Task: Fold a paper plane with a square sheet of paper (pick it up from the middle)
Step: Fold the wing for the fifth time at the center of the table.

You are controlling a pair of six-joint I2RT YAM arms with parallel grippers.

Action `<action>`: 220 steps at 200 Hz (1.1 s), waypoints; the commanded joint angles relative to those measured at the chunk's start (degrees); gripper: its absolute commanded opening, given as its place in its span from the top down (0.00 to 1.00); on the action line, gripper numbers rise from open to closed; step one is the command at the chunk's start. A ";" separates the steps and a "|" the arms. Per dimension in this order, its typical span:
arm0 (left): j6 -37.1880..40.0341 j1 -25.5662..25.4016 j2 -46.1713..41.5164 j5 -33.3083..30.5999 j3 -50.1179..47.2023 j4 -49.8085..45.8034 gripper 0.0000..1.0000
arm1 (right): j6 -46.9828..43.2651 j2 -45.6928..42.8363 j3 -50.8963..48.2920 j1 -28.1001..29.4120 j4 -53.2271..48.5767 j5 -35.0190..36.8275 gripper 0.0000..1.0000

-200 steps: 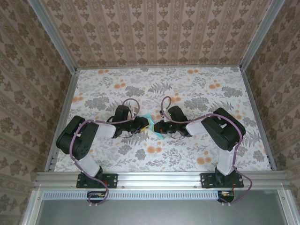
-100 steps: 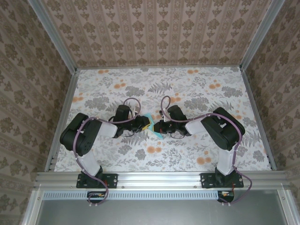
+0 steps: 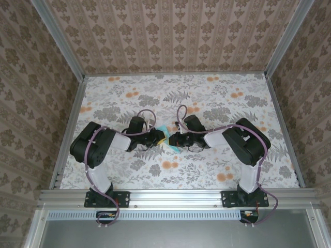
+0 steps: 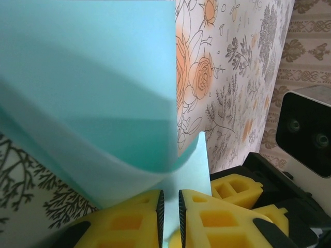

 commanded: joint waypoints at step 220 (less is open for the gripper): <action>4.20 -0.66 -1.21 -1.52 1.29 -10.01 0.84 | -7.32 -7.17 5.06 -0.50 -23.87 -3.05 0.82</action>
